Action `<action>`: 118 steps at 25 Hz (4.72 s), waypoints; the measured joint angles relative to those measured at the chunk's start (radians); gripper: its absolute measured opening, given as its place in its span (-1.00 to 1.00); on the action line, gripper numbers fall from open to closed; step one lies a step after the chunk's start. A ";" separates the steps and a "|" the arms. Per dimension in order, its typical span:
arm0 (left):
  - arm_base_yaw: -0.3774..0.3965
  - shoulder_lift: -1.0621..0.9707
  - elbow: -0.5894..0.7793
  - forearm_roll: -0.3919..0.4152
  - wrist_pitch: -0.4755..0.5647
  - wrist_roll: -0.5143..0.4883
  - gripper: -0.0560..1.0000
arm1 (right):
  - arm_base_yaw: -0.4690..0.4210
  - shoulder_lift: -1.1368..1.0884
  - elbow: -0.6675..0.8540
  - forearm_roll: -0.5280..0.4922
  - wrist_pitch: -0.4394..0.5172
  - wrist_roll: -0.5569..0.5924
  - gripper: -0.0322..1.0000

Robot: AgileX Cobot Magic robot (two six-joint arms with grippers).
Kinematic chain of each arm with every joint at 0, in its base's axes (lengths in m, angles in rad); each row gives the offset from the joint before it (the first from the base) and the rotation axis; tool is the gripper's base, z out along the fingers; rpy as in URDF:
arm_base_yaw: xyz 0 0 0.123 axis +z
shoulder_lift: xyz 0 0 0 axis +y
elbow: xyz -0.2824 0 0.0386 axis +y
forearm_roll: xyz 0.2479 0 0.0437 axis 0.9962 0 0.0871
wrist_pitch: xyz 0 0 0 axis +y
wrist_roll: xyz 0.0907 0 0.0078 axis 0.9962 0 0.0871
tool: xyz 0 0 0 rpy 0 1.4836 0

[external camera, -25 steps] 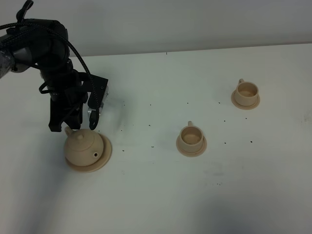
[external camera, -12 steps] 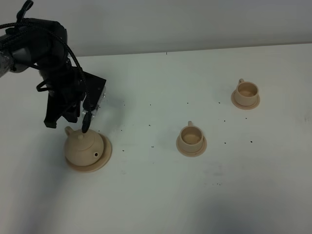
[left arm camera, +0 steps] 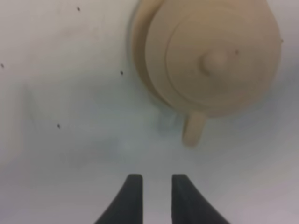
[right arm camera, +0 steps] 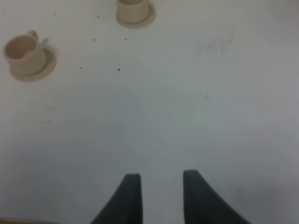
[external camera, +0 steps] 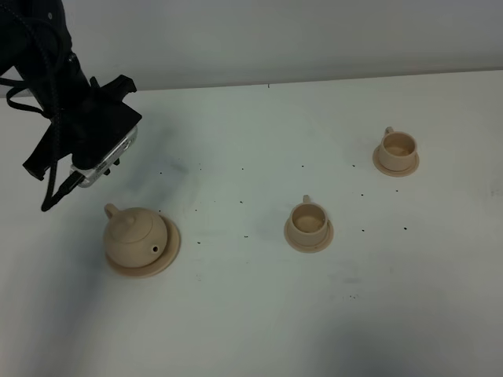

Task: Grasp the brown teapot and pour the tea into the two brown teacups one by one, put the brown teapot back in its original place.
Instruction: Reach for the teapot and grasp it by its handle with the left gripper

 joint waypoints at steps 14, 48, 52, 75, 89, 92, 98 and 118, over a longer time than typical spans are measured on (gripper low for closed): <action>0.022 0.000 0.116 0.030 -0.047 0.044 -0.30 | 0.000 0.000 0.000 0.000 0.000 0.000 -0.48; 0.039 0.052 0.166 0.033 -0.178 0.043 -0.13 | 0.000 0.000 0.000 0.000 0.000 0.000 -0.48; 0.036 0.053 0.166 0.033 -0.178 0.043 -0.13 | 0.000 0.000 0.000 0.000 0.000 0.000 -0.48; -0.007 0.071 0.166 0.136 -0.169 0.043 -0.13 | 0.000 0.000 0.000 0.000 0.000 0.000 -0.48; -0.048 0.078 0.166 0.177 -0.170 0.043 -0.13 | 0.000 0.000 0.000 0.000 0.000 0.000 -0.48; -0.057 0.078 0.166 0.180 -0.173 0.043 -0.13 | 0.000 0.000 0.000 0.000 0.000 0.000 -0.48; -0.063 0.080 0.168 0.181 -0.175 0.046 -0.13 | 0.000 0.000 0.000 0.000 0.000 0.000 -0.48; -0.064 0.115 0.196 0.206 -0.256 0.046 -0.13 | 0.000 0.000 0.000 0.000 0.000 0.000 -0.48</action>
